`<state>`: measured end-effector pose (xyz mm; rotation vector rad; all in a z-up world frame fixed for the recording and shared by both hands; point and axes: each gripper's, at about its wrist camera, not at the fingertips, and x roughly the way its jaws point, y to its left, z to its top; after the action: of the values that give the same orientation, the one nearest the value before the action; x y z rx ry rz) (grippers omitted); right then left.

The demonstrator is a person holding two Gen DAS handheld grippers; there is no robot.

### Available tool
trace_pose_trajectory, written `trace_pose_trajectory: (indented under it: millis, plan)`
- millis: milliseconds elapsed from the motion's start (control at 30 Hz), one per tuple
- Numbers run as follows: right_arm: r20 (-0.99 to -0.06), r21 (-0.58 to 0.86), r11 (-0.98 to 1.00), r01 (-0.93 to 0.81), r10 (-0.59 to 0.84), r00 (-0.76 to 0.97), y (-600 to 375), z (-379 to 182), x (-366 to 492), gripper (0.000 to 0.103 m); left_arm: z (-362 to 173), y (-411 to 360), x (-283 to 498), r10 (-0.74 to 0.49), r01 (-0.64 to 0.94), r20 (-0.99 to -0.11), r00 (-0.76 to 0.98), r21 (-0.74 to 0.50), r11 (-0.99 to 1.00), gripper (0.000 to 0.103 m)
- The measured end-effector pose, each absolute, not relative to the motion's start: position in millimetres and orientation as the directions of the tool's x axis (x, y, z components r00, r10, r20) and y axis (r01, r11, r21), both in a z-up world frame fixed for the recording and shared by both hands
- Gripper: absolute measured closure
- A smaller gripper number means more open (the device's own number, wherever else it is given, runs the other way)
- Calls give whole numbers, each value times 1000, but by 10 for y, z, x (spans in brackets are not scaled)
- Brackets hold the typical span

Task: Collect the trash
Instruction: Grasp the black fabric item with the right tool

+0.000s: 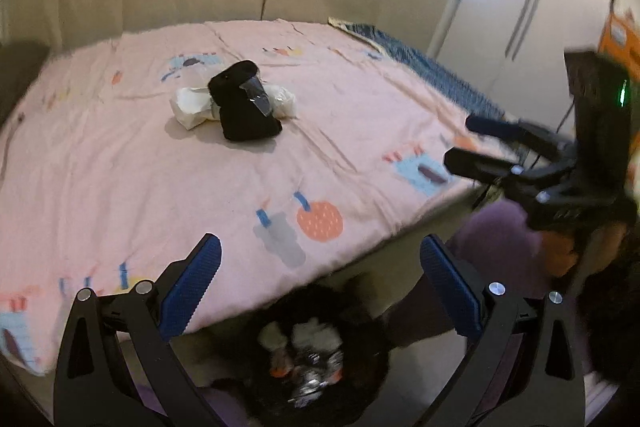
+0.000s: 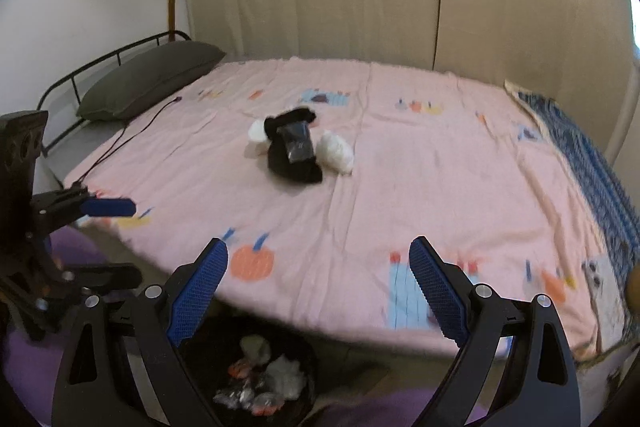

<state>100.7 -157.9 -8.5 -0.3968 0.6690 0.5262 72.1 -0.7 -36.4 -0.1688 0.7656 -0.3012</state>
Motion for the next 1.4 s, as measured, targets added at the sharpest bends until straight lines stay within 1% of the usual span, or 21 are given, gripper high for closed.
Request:
trace_pose_trajectory:
  millis: [67, 167, 267, 333, 400, 500, 600, 700, 800, 900, 933, 967, 1033, 1067, 1133, 1200, 1267, 1400]
  plan:
    - [-667, -172, 789, -590, 347, 659, -1482, -118, 1119, 15, -381, 81, 802, -303, 168, -658, 689, -262, 950, 6]
    - [-666, -172, 776, -606, 361, 652, -1314, -188, 1274, 15, -394, 169, 897, -258, 149, -659, 706, -218, 965, 6]
    - [-676, -158, 765, -624, 376, 634, -1151, -275, 1417, 15, -422, 275, 1018, -291, 195, -650, 702, -217, 957, 6]
    - [-701, -108, 763, -637, 396, 593, -1030, -372, 1575, 15, -439, 335, 1097, -307, 227, -641, 704, -208, 952, 6]
    - [-715, -89, 763, -640, 398, 575, -923, -458, 1702, 15, -438, 411, 1204, -300, 220, -632, 715, -204, 954, 6]
    - [-731, -104, 759, -642, 380, 567, -742, -586, 1882, 15, -447, 529, 1381, -277, 206, -617, 737, -185, 961, 6]
    - [-743, -102, 757, -645, 373, 555, -569, -708, 2068, 15, -501, 657, 1537, -271, 172, -619, 737, -217, 961, 6]
    - [-735, -116, 772, -625, 357, 577, -431, -813, 2244, 15, -505, 811, 1640, -277, 149, -602, 749, -254, 956, 6]
    - [-728, -56, 783, -619, 393, 562, -351, -870, 2389, 15, -507, 923, 1678, -243, 97, -588, 772, -268, 959, 6]
    - [-723, -21, 804, -594, 398, 565, -280, -921, 2521, 15, -526, 1026, 1726, -233, 69, -593, 771, -285, 956, 6]
    - [-721, 10, 805, -593, 417, 553, -269, -927, 2567, 17, -535, 1056, 1735, -219, 57, -597, 772, -278, 959, 6]
    - [-721, 18, 805, -593, 421, 550, -252, -928, 2592, 22, -551, 1073, 1744, -196, 40, -606, 771, -261, 964, 6]
    - [-730, -6, 805, -593, 402, 553, -195, -976, 2653, 35, -592, 1102, 1762, -142, 1, -631, 763, -218, 976, 6]
    - [-741, -30, 814, -580, 372, 559, -174, -1019, 2689, 37, -609, 1109, 1768, -135, -7, -639, 757, -214, 977, 6]
    - [-758, -43, 832, -554, 333, 560, -196, -1060, 2736, 50, -652, 1098, 1802, -130, -16, -655, 745, -211, 977, 6]
    - [-758, 1, 829, -559, 365, 540, -253, -1014, 2757, 54, -686, 1070, 1853, -118, -23, -668, 735, -198, 980, 6]
    - [-745, 77, 811, -580, 433, 507, -332, -923, 2754, 55, -699, 1037, 1904, -118, -32, -671, 732, -207, 978, 6]
    - [-702, 83, 776, -625, 490, 517, -441, -710, 2628, 55, -729, 1009, 2020, -116, -65, -680, 724, -234, 970, 6]
